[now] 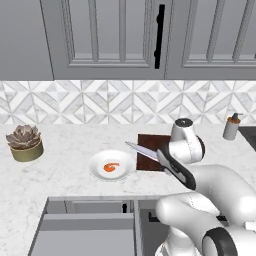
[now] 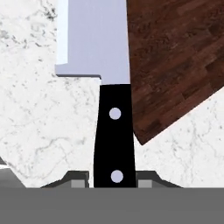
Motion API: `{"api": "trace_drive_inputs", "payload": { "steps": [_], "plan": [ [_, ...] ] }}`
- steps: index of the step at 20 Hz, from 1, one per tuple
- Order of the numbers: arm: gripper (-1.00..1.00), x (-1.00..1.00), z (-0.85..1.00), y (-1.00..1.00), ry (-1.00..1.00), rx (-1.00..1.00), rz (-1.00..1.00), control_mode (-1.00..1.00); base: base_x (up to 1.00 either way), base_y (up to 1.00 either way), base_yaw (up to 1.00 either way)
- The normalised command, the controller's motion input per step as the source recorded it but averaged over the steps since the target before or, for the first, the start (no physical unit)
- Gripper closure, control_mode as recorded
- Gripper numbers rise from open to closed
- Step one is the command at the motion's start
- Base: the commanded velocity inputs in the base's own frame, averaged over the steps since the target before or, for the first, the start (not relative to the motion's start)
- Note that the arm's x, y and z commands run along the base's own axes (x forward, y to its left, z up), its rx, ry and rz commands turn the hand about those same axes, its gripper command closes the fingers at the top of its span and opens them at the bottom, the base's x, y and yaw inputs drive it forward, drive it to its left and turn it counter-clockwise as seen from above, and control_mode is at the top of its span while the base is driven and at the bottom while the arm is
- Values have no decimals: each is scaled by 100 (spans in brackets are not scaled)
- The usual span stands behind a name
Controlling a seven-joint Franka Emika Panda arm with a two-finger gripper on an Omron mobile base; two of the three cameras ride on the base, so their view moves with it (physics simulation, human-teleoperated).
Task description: Pick up the knife from the drawer and place it on the cutting board. Then place the meat from the plate to the cutting board.
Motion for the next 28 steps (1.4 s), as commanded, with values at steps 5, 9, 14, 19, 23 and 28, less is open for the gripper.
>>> {"api": "trace_drive_inputs", "payload": {
  "steps": [5, 9, 14, 19, 23, 28],
  "plan": [
    [100, 21, 0, -15, 0, 6, -22, -100, 0, 0, 0],
    [100, 28, -8, -17, 0, 4, -22, -100, 0, 0, 0],
    [100, 36, -6, -4, 1, 3, -21, -100, 0, 0, 0],
    [100, 34, -9, -1, 1, 1, -20, -100, 0, 0, 0],
    [100, 23, -17, 0, 0, 1, -20, -100, 0, 0, 0],
    [100, 28, -22, 0, 2, 0, -12, -100, 0, 0, 0]
  ]
}}
